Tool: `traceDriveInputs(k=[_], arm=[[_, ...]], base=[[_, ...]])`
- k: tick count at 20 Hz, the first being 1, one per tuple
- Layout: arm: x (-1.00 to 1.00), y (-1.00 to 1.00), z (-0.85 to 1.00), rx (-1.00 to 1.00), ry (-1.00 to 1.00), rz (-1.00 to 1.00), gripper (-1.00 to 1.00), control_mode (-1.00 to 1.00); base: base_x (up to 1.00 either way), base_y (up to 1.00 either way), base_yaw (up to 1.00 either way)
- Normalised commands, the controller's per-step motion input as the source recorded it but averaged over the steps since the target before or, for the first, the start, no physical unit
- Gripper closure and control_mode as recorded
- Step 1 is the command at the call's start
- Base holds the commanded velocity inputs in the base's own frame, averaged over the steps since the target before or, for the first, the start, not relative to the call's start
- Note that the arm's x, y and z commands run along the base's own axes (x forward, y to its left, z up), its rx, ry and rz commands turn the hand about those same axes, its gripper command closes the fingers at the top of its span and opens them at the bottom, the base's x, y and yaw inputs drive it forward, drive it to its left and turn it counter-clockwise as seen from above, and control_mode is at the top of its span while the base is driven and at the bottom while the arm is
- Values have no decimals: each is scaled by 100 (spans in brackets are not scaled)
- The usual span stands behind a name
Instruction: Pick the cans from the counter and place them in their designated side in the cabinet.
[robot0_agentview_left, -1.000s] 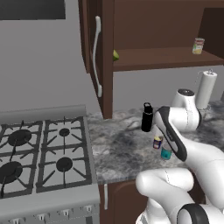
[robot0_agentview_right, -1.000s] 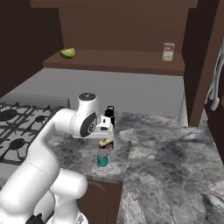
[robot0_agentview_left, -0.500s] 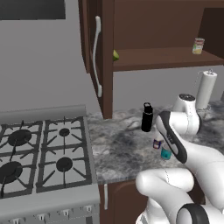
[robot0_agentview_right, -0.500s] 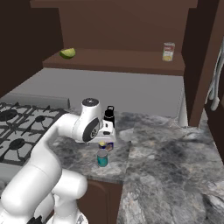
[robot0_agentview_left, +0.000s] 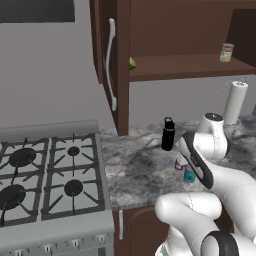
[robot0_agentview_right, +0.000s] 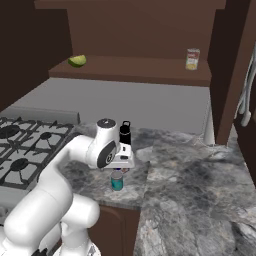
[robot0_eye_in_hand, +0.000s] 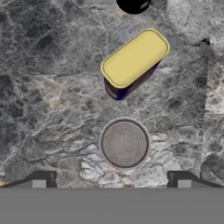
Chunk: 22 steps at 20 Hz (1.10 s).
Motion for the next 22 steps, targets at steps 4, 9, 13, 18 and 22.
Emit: traceDriveInputs(k=[4, 9, 13, 18, 22], arm=[[0, 0, -18, 0, 0, 0, -100, -100], [0, -1, -15, 0, 0, 0, -100, -100], [0, -5, -14, 0, 0, 0, -100, -100], [1, -6, -13, 0, 1, 0, -100, -100], [9, 0, -12, 0, 1, 0, -100, -100]], base=[[0, 0, 0], [0, 0, 0], [0, 0, 0], [0, 0, 0], [0, 0, 0]])
